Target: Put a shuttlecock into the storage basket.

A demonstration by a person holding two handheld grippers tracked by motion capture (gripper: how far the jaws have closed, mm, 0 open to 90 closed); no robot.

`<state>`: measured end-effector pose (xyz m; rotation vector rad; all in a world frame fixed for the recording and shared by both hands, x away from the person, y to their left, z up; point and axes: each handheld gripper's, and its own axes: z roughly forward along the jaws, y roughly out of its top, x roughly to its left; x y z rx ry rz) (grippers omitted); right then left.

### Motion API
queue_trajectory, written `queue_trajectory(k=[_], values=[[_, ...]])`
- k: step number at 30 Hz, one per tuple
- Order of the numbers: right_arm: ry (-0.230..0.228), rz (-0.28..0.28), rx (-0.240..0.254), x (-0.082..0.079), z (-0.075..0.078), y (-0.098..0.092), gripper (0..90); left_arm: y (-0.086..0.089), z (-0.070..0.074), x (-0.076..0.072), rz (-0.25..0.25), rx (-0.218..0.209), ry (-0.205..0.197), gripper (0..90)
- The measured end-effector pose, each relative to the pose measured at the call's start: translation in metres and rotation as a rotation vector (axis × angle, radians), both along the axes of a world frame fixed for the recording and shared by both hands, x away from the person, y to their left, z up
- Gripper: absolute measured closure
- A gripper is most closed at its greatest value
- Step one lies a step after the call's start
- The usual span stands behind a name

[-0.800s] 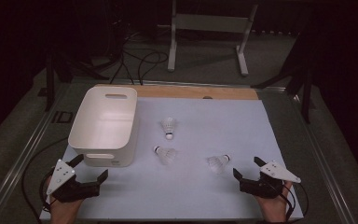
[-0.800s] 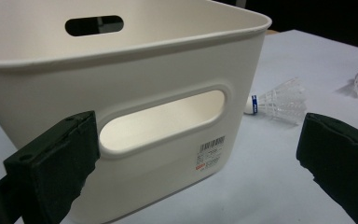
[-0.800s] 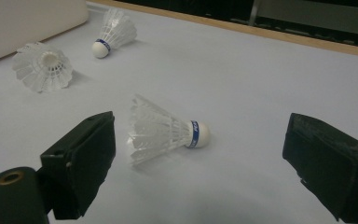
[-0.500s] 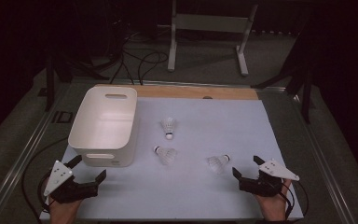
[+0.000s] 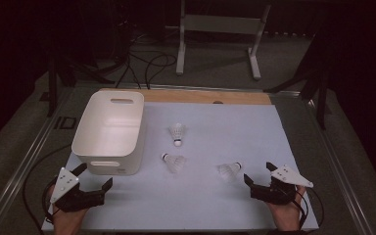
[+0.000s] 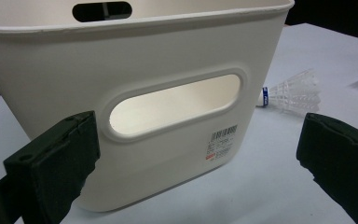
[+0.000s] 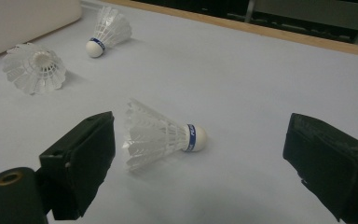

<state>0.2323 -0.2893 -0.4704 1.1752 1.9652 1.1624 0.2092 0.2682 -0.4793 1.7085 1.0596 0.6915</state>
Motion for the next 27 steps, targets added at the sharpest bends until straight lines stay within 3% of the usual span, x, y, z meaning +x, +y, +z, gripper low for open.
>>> queue_trajectory(k=[27], values=[[0.004, 0.026, -0.038, 0.012, 0.011, 0.017, 8.8, 0.000, -0.002, 0.000, 0.028, -0.002, -0.011, 0.2]])
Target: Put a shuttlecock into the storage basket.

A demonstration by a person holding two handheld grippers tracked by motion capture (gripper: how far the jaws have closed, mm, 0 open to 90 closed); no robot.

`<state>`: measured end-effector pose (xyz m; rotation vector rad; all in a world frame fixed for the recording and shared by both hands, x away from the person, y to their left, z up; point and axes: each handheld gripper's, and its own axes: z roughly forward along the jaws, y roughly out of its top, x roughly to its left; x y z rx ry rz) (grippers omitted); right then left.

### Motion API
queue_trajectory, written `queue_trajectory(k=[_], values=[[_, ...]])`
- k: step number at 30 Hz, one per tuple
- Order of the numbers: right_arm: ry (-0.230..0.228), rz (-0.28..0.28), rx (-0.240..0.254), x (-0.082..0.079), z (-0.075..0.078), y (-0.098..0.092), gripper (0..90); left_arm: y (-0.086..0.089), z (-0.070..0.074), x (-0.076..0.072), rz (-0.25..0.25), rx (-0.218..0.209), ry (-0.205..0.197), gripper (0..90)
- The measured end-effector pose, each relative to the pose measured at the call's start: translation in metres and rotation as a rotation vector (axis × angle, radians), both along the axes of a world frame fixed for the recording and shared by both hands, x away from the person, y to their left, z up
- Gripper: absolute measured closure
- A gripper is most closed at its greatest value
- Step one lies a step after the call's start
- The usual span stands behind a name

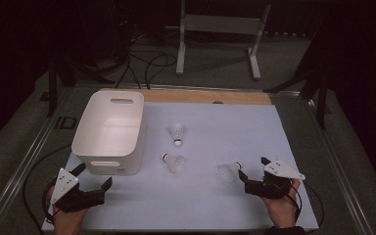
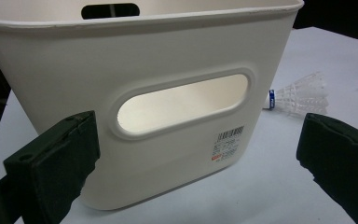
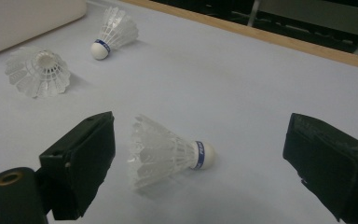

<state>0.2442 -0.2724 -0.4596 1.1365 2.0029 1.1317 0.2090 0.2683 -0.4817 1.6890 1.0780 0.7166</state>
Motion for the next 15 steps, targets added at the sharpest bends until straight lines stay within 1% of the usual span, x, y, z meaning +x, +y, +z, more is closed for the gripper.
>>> queue_trajectory(k=[9, 12, 15], values=[[0.012, 0.005, -0.015, 0.007, 0.001, 0.005, 8.8, 0.000, 0.000, 0.000, 0.004, 0.000, 0.000, 0.2], [0.010, 0.013, -0.031, 0.008, 0.002, 0.008, 8.8, 0.000, 0.000, -0.001, 0.005, 0.005, -0.002, 0.2], [0.017, 0.011, -0.041, 0.010, 0.002, 0.011, 8.8, 0.000, 0.000, -0.001, 0.005, 0.004, -0.002, 0.2]])
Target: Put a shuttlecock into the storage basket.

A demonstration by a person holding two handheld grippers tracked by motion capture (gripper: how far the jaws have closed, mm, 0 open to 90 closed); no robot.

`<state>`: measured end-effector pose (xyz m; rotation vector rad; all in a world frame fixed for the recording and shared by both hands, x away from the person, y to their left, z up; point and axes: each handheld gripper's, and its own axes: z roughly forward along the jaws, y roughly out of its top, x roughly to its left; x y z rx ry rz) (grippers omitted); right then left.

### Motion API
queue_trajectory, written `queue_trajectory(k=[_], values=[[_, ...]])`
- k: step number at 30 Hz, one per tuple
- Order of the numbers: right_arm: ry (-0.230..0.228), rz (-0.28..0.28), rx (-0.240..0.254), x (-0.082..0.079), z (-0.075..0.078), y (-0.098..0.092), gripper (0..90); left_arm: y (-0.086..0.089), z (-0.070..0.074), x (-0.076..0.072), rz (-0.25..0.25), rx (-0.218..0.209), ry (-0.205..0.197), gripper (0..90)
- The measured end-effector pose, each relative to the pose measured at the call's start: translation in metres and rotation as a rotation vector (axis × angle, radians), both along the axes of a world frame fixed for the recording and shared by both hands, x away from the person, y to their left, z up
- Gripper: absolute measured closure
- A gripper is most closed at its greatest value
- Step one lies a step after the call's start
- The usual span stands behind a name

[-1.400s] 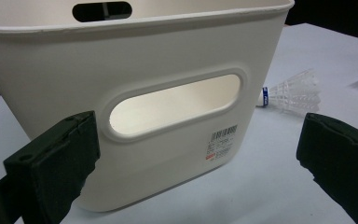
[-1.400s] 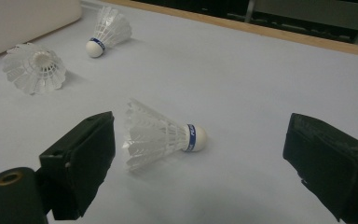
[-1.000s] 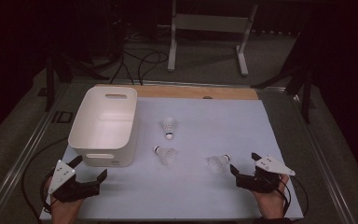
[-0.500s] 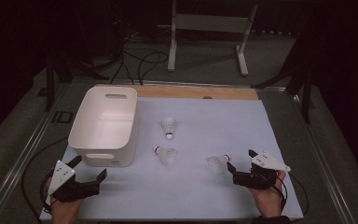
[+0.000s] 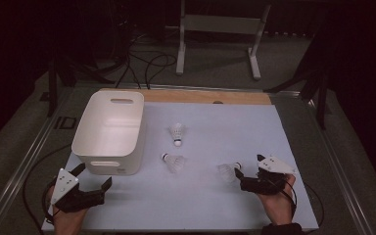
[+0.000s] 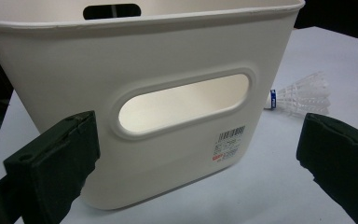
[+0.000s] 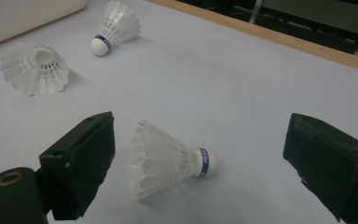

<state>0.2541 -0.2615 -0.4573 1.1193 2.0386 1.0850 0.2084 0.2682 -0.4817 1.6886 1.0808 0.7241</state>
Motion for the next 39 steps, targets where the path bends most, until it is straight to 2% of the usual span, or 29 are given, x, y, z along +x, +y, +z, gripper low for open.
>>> queue_trajectory(k=[7, 13, 39], values=[[0.019, 0.012, -0.030, 0.004, -0.003, 0.007, 8.6, 0.000, 0.000, 0.000, 0.000, 0.006, 0.000, 0.2], [0.036, 0.017, -0.035, 0.007, -0.008, 0.013, 8.7, 0.000, 0.000, 0.000, 0.003, 0.012, -0.002, 0.2], [0.081, 0.003, -0.095, 0.017, -0.028, 0.034, 9.0, 0.000, 0.000, 0.000, 0.004, 0.015, -0.001, 0.2]])
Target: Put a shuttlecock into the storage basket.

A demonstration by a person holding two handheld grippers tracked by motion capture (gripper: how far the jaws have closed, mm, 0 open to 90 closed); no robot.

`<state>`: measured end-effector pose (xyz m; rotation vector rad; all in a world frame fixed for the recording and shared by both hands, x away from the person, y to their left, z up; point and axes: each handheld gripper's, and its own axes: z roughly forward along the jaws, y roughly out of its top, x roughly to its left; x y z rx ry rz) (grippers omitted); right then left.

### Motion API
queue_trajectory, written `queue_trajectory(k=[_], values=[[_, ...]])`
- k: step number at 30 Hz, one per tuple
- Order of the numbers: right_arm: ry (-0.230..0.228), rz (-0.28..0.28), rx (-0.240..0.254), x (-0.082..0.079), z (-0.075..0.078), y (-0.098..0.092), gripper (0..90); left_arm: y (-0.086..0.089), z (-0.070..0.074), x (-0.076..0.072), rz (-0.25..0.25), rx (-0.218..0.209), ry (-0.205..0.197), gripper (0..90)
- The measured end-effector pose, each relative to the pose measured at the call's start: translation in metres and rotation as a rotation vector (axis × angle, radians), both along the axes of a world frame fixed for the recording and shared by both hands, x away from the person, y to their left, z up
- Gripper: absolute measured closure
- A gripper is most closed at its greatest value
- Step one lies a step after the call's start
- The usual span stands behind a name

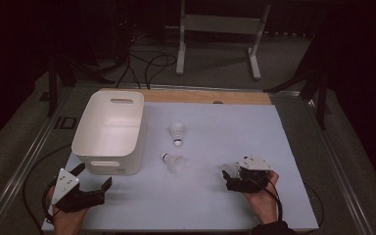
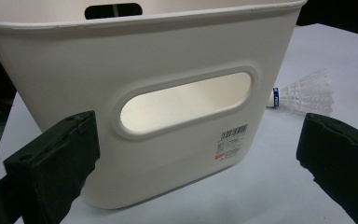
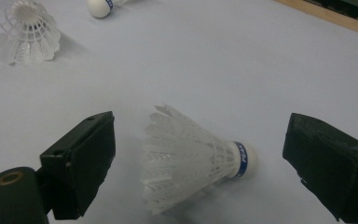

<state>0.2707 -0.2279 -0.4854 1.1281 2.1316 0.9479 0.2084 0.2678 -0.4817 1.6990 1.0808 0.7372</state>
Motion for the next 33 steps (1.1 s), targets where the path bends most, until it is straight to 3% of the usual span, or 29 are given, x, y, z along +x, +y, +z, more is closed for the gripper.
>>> queue_trajectory(k=[14, 20, 26, 33], values=[[0.025, -0.009, -0.057, 0.004, -0.011, 0.005, 9.5, 0.000, 0.000, 0.000, 0.000, 0.000, -0.004, 0.2], [0.031, -0.018, -0.079, 0.005, -0.015, 0.005, 13.7, 0.000, 0.000, 0.000, 0.000, 0.004, -0.003, 0.2], [0.032, -0.046, -0.127, 0.009, -0.019, 0.005, 25.4, -0.001, 0.000, 0.000, -0.001, 0.006, -0.004, 0.2], [0.032, -0.094, -0.147, 0.009, -0.024, 0.001, 47.8, -0.001, 0.001, 0.000, 0.001, 0.004, -0.006, 0.2]])
